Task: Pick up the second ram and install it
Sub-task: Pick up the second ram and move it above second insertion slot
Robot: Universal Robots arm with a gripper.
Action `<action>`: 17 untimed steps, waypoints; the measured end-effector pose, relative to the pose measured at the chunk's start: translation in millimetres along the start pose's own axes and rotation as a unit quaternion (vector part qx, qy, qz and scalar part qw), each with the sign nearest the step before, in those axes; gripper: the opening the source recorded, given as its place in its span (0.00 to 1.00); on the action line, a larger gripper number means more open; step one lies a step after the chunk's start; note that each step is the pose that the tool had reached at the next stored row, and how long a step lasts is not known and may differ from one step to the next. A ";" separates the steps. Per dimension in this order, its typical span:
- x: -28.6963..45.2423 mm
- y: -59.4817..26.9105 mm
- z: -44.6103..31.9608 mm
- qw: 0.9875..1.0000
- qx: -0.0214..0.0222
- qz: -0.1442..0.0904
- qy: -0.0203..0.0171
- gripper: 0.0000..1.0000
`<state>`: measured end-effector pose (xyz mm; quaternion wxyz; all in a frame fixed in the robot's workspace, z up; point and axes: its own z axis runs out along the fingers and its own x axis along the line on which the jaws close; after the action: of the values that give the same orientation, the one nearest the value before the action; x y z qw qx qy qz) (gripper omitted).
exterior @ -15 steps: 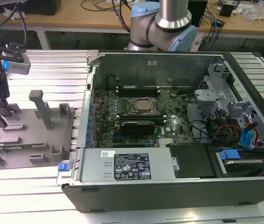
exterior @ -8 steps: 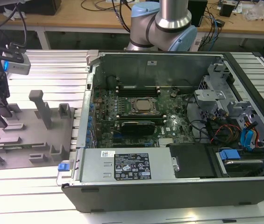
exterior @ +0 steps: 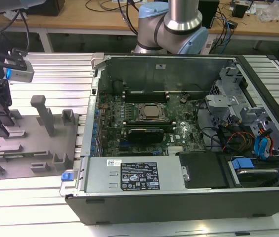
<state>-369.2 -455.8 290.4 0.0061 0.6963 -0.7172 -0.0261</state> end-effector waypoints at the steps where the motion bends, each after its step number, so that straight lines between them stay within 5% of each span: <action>1: 0.1 -0.2 3.3 1.000 0.000 0.000 0.000 0.34; 6: 0.4 -0.7 14.6 1.000 0.000 0.000 0.000 0.34; 17: 0.6 -1.1 23.3 1.000 0.000 0.000 0.001 0.34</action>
<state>-369.1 -455.8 267.0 0.0066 0.6964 -0.7172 -0.0256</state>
